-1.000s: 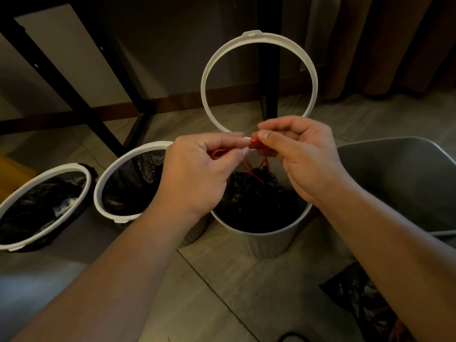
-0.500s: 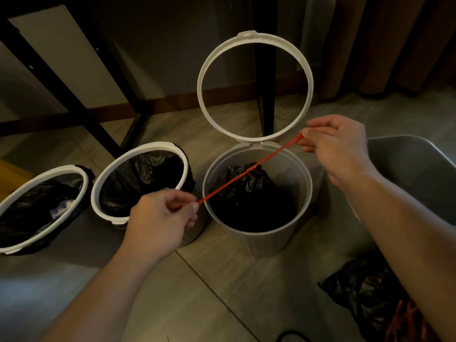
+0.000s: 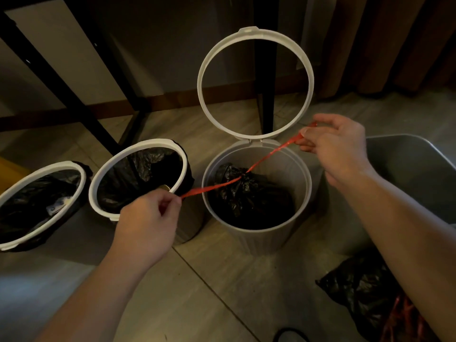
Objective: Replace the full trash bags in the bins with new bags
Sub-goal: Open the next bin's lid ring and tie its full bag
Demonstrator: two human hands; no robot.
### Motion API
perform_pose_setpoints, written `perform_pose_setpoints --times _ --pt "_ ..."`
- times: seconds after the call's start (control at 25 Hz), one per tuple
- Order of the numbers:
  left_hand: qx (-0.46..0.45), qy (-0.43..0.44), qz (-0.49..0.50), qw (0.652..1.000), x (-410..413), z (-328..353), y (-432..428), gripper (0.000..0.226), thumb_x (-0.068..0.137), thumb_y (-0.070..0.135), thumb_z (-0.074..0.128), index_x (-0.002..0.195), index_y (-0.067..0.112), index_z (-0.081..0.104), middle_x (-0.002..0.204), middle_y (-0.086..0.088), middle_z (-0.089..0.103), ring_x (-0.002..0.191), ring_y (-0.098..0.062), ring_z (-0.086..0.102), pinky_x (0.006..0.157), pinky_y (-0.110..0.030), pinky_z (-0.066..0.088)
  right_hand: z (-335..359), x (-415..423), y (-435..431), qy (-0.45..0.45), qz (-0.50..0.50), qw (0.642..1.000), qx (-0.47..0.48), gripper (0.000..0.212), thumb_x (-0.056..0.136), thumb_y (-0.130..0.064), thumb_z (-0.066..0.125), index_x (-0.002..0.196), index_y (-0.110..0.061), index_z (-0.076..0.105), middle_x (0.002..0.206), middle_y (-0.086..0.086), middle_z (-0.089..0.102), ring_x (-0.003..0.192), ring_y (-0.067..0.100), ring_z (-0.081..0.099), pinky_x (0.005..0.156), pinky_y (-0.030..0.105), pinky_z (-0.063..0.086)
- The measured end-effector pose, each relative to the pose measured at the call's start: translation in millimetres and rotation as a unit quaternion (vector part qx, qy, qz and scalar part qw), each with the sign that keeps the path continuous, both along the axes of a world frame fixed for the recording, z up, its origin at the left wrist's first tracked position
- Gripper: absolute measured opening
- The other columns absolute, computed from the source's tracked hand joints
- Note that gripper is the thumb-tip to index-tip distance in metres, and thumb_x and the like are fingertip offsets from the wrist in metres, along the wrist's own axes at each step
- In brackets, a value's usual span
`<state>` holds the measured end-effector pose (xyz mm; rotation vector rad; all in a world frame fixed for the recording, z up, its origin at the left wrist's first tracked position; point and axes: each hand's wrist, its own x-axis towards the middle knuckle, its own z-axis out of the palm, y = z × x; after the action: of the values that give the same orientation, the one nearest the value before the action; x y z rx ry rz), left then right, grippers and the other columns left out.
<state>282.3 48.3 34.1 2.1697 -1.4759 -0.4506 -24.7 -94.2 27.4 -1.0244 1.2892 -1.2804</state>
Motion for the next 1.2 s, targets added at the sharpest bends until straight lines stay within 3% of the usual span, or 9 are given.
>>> perform_pose_setpoints --times 0.12,0.28,0.44,0.6,0.76,0.88,0.96,1.08,1.2 --pt "-0.065 0.181 0.039 0.981 -17.5 21.5 -9.8 0.023 0.098 0.054 0.061 0.087 0.037 0.071 0.079 0.011 0.073 0.073 -0.005 0.07 0.062 -0.033 0.056 25.3 19.4 15.4 -0.018 0.067 0.993 -0.096 0.02 0.097 -0.006 0.07 0.117 -0.01 0.068 0.094 0.01 0.08 0.089 0.025 0.08 0.074 0.027 0.064" --pt "-0.079 0.368 -0.056 0.925 -60.0 52.2 -30.5 0.033 0.088 0.052 0.076 0.082 0.02 0.077 0.092 0.0 0.078 0.097 -0.023 0.074 0.092 -0.049 0.061 49.1 51.5 38.6 0.006 0.177 0.965 -0.191 0.013 0.095 -0.007 0.073 0.107 -0.015 0.072 0.095 0.007 0.08 0.089 0.022 0.08 0.075 0.03 0.064" --pt "-0.072 0.38 -0.183 0.904 -78.6 65.8 -45.8 0.016 0.095 0.018 0.071 0.091 0.004 0.067 0.112 -0.007 0.077 0.105 -0.025 0.074 0.092 -0.036 0.061 54.5 58.6 45.2 0.077 0.186 0.944 -0.26 0.018 0.093 -0.008 0.077 0.099 -0.024 0.075 0.096 -0.003 0.079 0.089 0.014 0.079 0.078 0.034 0.065" --pt "-0.031 0.357 -0.222 0.907 -77.6 64.7 -51.6 0.02 0.097 0.006 0.067 0.1 -0.013 0.06 0.105 -0.03 0.073 0.103 -0.045 0.072 0.094 -0.05 0.061 56.2 48.0 43.8 0.065 0.213 0.934 -0.281 0.024 0.092 -0.01 0.078 0.112 -0.022 0.071 0.096 -0.001 0.079 0.092 0.016 0.078 0.083 0.034 0.064" --pt "-0.07 0.3 -0.198 0.931 -79.8 63.7 -56.8 0.012 0.097 0.006 0.068 0.095 -0.005 0.063 0.091 -0.018 0.077 0.089 -0.03 0.078 0.08 -0.039 0.065 48.4 39.3 40.5 0.04 0.197 0.936 -0.288 0.027 0.096 -0.01 0.073 0.122 -0.016 0.068 0.105 0.005 0.078 0.101 0.02 0.077 0.088 0.036 0.062" --pt "-0.125 0.294 -0.161 0.934 -75.6 74.3 -62.7 0.007 0.097 0.01 0.07 0.094 0.005 0.066 0.089 -0.008 0.079 0.086 -0.018 0.079 0.075 -0.032 0.065 31.4 18.0 37.5 0.011 0.132 0.968 -0.213 0.02 0.098 -0.013 0.068 0.116 -0.021 0.07 0.105 0.005 0.077 0.096 0.018 0.076 0.077 0.024 0.061" --pt "-0.167 0.291 -0.151 0.93 -73.7 89.5 -64.5 0.006 0.097 0.01 0.071 0.094 0.007 0.066 0.089 -0.006 0.08 0.087 -0.017 0.079 0.078 -0.035 0.066 7.3 2.6 42.7 0.067 0.106 0.985 -0.117 0.02 0.099 -0.013 0.066 0.113 -0.027 0.07 0.104 -0.002 0.076 0.095 0.012 0.075 0.078 0.027 0.061" --pt "-0.234 0.287 -0.167 0.914 -72.2 127.1 -60.3 0.008 0.098 0.011 0.071 0.092 0.014 0.066 0.088 -0.002 0.079 0.088 -0.016 0.079 0.079 -0.035 0.065 -20.4 -10.3 59.4 0.166 0.104 0.98 0.02 0.025 0.098 -0.015 0.068 0.112 -0.036 0.069 0.106 -0.012 0.076 0.099 0.006 0.074 0.083 0.033 0.062" --pt "-0.3 0.29 -0.215 0.883 -75.7 177.8 -51.0 0.009 0.098 0.012 0.07 0.091 0.016 0.066 0.09 -0.005 0.078 0.09 -0.019 0.079 0.079 -0.036 0.066 -16.9 -16.5 76.3 0.188 0.102 0.975 0.055 0.028 0.098 -0.018 0.069 0.111 -0.043 0.068 0.106 -0.017 0.075 0.098 0.001 0.073 0.079 0.028 0.062"
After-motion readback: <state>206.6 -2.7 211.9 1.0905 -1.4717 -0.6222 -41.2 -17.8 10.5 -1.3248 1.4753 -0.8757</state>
